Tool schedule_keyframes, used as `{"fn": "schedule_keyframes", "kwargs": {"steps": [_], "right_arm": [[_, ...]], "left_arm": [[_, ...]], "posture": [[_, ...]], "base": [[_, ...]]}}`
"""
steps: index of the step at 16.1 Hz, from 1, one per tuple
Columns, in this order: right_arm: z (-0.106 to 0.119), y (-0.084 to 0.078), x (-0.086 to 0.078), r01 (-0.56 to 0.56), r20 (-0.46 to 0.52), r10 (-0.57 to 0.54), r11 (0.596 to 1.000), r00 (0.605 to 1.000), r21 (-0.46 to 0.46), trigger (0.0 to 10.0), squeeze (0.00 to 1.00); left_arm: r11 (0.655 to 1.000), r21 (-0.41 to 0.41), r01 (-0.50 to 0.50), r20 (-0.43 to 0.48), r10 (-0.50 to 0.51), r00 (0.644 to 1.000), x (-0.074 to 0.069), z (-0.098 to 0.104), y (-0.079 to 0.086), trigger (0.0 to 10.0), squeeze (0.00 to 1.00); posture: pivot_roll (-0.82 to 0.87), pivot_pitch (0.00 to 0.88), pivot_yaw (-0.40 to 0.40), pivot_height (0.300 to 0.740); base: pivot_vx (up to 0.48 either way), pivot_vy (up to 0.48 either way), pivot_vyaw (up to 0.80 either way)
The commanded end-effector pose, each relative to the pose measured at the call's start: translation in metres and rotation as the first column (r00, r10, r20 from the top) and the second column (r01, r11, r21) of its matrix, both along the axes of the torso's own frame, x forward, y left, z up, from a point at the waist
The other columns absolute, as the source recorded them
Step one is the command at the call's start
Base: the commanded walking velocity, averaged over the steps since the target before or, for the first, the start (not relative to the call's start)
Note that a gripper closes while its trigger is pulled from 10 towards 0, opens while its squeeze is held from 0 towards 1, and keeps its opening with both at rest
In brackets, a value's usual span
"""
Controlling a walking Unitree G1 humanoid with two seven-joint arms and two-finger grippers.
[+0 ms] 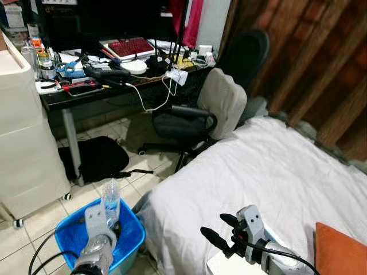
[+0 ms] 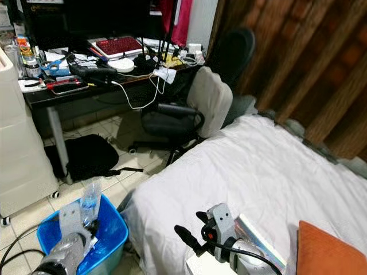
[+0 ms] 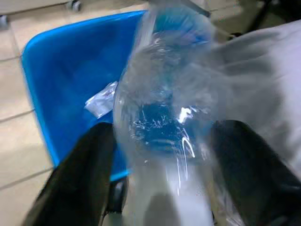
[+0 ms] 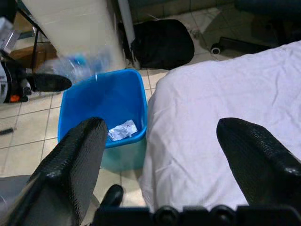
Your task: Clean up the room
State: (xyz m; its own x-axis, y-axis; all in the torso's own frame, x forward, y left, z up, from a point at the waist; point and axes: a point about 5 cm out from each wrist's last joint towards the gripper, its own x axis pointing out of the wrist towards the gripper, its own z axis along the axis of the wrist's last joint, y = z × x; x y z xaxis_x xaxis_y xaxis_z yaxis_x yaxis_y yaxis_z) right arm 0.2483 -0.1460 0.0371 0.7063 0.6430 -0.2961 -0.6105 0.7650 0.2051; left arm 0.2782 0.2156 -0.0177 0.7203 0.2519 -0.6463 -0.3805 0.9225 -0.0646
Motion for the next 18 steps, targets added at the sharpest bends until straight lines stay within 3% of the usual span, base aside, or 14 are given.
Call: {"fn": "schedule_keyframes", "kwargs": {"steps": [1, 3, 4, 5, 6, 8, 9, 10, 12, 13, 18], "right_arm": [[0.003, -0.005, -0.001, 0.021, 0.003, -0.021, 1.0, 1.0, -0.002, 10.0, 0.0], [0.002, -0.001, -0.001, 0.015, -0.012, -0.015, 1.0, 1.0, 0.005, 10.0, 0.0], [0.002, 0.0, 0.001, 0.014, -0.014, -0.014, 1.0, 1.0, 0.006, 10.0, 0.0], [0.006, -0.003, 0.009, 0.059, 0.011, -0.059, 0.998, 0.998, 0.017, 10.0, 0.0], [0.008, -0.006, 0.013, 0.093, 0.023, -0.093, 0.995, 0.995, 0.024, 10.0, 0.0], [0.014, -0.012, 0.021, 0.169, 0.056, -0.172, 0.984, 0.984, 0.051, 10.0, 0.0], [0.019, -0.019, 0.025, 0.241, 0.09, -0.247, 0.968, 0.965, 0.071, 10.0, 0.0], [0.019, -0.02, 0.026, 0.265, 0.104, -0.272, 0.961, 0.957, 0.076, 10.0, 0.0], [0.019, -0.019, 0.026, 0.273, 0.108, -0.281, 0.959, 0.954, 0.082, 10.0, 0.0], [0.018, -0.014, 0.029, 0.283, 0.117, -0.294, 0.954, 0.949, 0.102, 10.0, 0.0], [0.021, -0.002, 0.04, 0.279, 0.159, -0.292, 0.955, 0.943, 0.101, 10.0, 0.0]], "left_arm": [[1.0, -0.013, -0.017, -0.021, 0.016, 1.0, -0.004, -0.004, -0.002, 10.0, 1.0], [0.999, -0.038, -0.025, -0.035, 0.023, 0.999, -0.009, -0.009, -0.002, 10.0, 1.0], [1.0, -0.023, -0.022, -0.027, 0.021, 0.999, -0.009, -0.008, -0.003, 10.0, 0.6], [0.994, 0.091, 0.067, 0.043, -0.072, 0.996, -0.002, 0.0, -0.003, 10.0, 0.0], [0.976, 0.172, 0.132, 0.087, -0.149, 0.985, 0.002, 0.006, -0.004, 10.0, 0.0], [0.965, 0.217, 0.148, 0.249, -0.202, 0.947, 0.003, 0.02, -0.002, 10.0, 0.0], [0.934, 0.309, 0.178, 0.419, -0.302, 0.856, -0.009, 0.046, -0.003, 10.0, 0.0], [0.914, 0.351, 0.201, 0.508, -0.367, 0.779, -0.022, 0.067, -0.01, 10.0, 0.0], [0.892, 0.397, 0.217, 0.54, -0.418, 0.73, -0.031, 0.08, -0.015, 10.0, 0.0], [0.872, 0.434, 0.227, 0.562, -0.459, 0.689, -0.04, 0.089, -0.021, 10.0, 0.0], [0.854, 0.421, 0.305, 0.552, -0.508, 0.662, -0.032, 0.097, -0.042, 10.0, 0.0]], "posture": [[-0.02, 0.149, -0.203, 0.74], [0.0, 0.136, -0.197, 0.74], [0.01, 0.129, -0.192, 0.74], [0.03, 0.107, -0.179, 0.74], [0.04, 0.095, -0.173, 0.74], [0.09, 0.071, -0.16, 0.74], [0.14, 0.043, -0.149, 0.74], [0.16, 0.026, -0.145, 0.74], [0.18, 0.014, -0.142, 0.74], [0.2, 0.0, -0.136, 0.74], [0.18, 0.0, -0.124, 0.74]], "base": [[0.0, 0.0, 0.0], [0.0, 0.0, 0.0], [0.0, 0.0, 0.0], [0.0, 0.0, 0.0], [0.0, 0.0, 0.0], [0.0, 0.0, 0.0], [0.0, 0.0, 0.0], [0.0, 0.0, 0.0], [0.0, 0.0, 0.0], [0.0, 0.0, 0.0], [0.0, 0.0, -0.25]]}}
